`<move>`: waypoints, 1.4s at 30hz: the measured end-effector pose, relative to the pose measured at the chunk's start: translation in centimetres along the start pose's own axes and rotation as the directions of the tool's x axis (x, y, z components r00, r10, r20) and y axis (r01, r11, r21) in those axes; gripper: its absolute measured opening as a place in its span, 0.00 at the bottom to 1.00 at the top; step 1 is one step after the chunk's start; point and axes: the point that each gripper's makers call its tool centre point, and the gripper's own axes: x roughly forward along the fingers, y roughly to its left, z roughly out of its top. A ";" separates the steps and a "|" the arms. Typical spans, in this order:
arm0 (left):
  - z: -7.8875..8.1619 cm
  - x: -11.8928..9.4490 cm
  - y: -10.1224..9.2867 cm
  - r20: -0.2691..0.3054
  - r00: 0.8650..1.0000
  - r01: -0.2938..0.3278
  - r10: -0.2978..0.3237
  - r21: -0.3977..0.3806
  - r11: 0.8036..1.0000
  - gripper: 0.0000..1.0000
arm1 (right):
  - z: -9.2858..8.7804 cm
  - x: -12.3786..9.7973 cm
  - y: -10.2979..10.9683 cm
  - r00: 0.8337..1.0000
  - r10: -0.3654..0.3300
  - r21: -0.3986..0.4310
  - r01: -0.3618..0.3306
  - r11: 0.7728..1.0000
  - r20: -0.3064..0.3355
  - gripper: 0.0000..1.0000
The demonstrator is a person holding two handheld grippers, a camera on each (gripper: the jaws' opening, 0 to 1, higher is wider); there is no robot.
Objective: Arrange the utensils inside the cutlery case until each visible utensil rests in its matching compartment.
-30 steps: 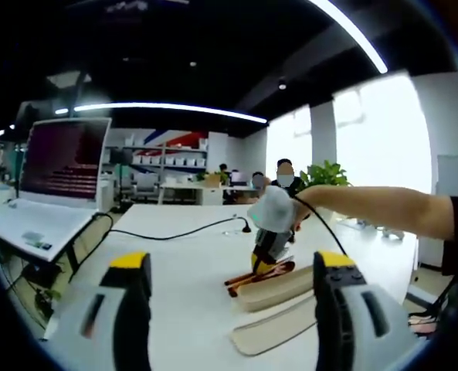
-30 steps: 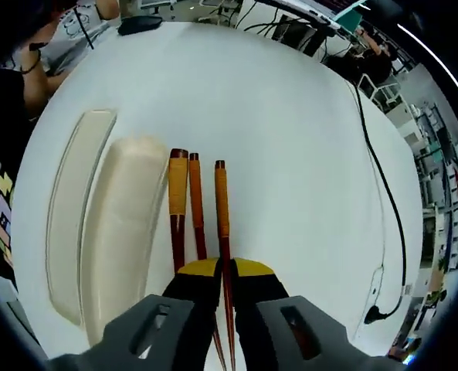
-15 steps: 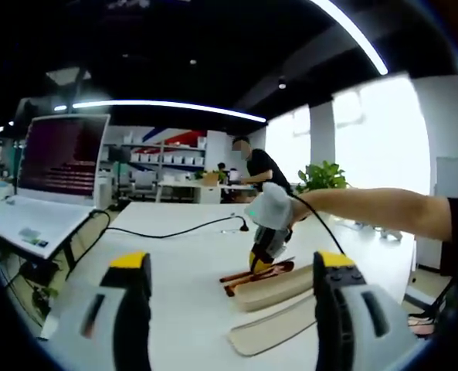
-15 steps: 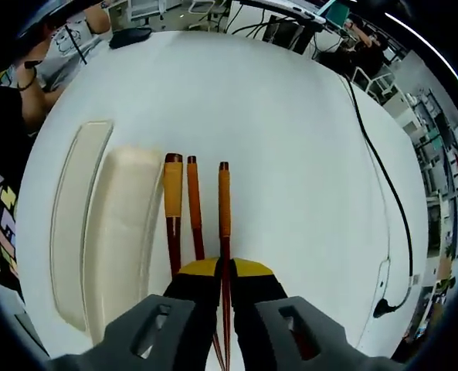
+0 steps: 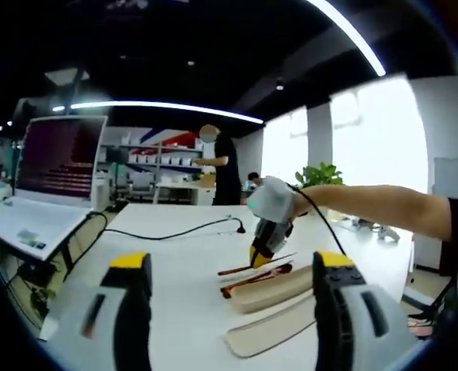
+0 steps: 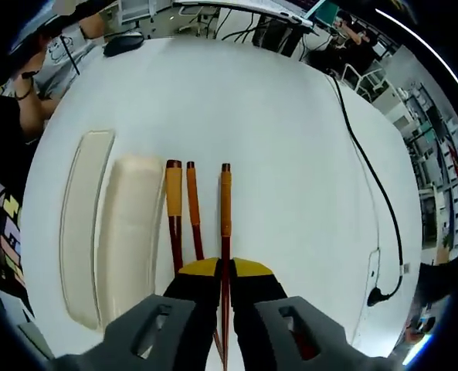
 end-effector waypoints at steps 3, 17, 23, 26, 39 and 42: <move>0.1 -0.1 0.1 0.003 1.000 -0.003 0.003 0.000 1.000 0.91 | -0.1 -1.1 -0.2 0.999 -0.029 0.011 0.029 1.000 -0.028 0.02; 0.5 -0.5 0.8 0.014 1.000 -0.016 0.016 -0.007 1.000 0.91 | 2.4 -3.6 -0.4 0.994 -0.114 0.004 0.114 0.994 -0.005 0.02; 0.5 -0.6 1.0 0.016 1.000 -0.021 0.021 -0.010 1.000 0.91 | 2.4 -4.6 0.0 0.994 -0.108 0.035 0.109 0.993 -0.024 0.02; 0.5 -0.6 1.1 0.018 1.000 -0.023 0.023 -0.010 1.000 0.91 | 2.6 -4.7 0.6 0.994 -0.109 0.055 0.109 0.993 -0.007 0.02; 0.7 -0.6 1.2 0.022 0.999 -0.027 0.027 -0.007 1.000 0.91 | 1.6 -3.8 4.3 0.996 -0.078 0.027 0.079 0.997 -0.030 0.02; 0.8 -0.6 1.2 0.024 0.999 -0.025 0.025 -0.007 1.000 0.91 | 1.2 -3.6 5.2 0.997 -0.060 0.049 0.062 0.997 -0.044 0.02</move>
